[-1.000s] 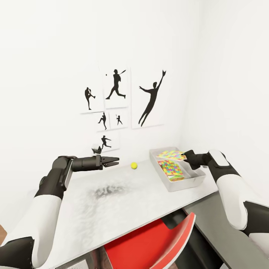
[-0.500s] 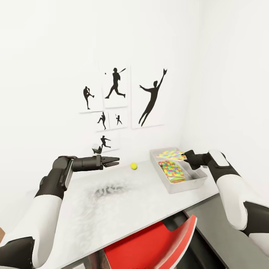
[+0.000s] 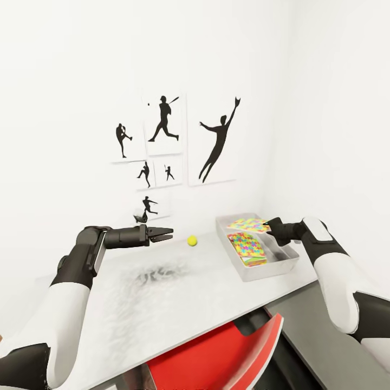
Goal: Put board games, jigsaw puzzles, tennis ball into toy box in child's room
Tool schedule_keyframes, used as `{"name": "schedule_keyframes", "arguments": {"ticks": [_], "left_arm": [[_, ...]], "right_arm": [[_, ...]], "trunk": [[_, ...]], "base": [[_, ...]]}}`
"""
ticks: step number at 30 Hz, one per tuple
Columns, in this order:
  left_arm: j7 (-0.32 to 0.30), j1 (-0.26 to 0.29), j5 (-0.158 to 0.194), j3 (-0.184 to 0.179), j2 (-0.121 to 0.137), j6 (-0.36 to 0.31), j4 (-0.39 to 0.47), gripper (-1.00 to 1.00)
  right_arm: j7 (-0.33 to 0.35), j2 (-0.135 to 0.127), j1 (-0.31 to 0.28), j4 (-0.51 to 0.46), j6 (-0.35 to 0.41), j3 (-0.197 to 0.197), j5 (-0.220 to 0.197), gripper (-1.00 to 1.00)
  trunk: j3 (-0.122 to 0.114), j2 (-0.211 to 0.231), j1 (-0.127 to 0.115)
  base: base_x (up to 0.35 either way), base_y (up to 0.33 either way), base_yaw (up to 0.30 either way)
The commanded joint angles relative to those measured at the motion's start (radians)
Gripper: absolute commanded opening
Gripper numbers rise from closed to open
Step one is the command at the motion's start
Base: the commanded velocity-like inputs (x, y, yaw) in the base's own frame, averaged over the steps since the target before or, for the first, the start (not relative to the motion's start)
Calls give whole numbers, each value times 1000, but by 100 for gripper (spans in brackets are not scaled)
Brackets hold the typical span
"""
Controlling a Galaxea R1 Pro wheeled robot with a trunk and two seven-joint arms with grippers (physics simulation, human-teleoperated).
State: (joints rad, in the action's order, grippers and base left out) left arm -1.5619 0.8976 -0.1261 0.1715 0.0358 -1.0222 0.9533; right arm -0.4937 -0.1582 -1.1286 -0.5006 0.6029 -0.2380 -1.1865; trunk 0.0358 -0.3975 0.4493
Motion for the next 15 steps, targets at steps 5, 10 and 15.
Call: {"name": "schedule_keyframes", "arguments": {"ticks": [5,10,15], "left_arm": [[-9,1,-10,2,0,-10,1,100],[-9,1,-11,2,0,-10,1,100],[-9,1,-12,2,0,-10,1,100]], "right_arm": [[-10,1,-1,-2,1,-3,-10,-100],[-9,3,-1,-2,-2,-2,-9,-100],[-11,8,1,-31,-9,-2,-4,-100]], "trunk": [[7,-3,1],[8,-3,1],[8,-3,1]], "base": [[2,-34,0],[0,-31,0],[0,-4,0]]}}
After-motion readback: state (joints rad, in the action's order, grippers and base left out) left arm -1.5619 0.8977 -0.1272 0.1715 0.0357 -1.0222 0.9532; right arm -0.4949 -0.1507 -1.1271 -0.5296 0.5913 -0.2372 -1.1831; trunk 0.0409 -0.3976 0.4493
